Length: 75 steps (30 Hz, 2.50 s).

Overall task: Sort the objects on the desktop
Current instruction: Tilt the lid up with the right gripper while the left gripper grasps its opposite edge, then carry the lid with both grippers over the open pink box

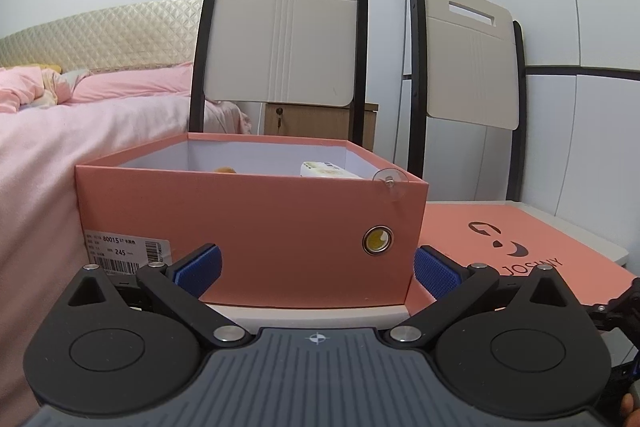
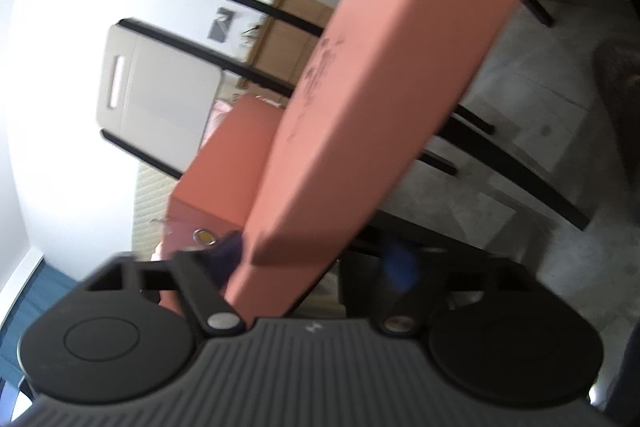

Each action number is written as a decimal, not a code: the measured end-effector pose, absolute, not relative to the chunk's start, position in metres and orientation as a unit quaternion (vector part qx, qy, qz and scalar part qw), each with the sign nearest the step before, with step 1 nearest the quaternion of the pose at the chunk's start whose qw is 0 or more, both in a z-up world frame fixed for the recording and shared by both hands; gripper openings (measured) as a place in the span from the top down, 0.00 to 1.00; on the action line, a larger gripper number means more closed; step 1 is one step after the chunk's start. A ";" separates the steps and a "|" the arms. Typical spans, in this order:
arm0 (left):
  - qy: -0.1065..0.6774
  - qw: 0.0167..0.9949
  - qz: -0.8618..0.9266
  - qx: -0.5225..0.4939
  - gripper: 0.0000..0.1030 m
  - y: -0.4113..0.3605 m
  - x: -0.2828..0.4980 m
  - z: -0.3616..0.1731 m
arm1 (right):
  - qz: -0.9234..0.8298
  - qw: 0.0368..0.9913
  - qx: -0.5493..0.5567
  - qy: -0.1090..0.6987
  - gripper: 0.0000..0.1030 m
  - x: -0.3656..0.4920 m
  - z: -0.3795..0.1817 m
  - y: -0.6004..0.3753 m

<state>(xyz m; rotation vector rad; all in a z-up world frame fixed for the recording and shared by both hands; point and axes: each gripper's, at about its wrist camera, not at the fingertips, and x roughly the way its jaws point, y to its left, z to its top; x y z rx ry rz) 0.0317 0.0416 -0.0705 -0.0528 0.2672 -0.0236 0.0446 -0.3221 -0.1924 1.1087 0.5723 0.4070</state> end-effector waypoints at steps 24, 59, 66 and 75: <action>0.291 0.901 -0.222 -0.233 0.00 0.015 0.102 -0.131 | 0.085 0.875 0.452 0.152 0.18 0.030 -0.159 -0.472; 0.224 0.867 -0.316 -0.313 0.20 0.042 0.084 -0.060 | 0.147 0.871 0.452 0.122 0.50 0.029 -0.087 -0.448; 0.181 0.871 -0.312 -0.334 0.20 0.065 0.073 -0.029 | 0.158 0.876 0.445 0.099 0.50 0.021 -0.050 -0.429; 0.131 0.879 -0.261 -0.377 0.20 0.129 0.078 -0.005 | 0.200 0.872 0.436 0.093 0.50 0.062 -0.020 -0.368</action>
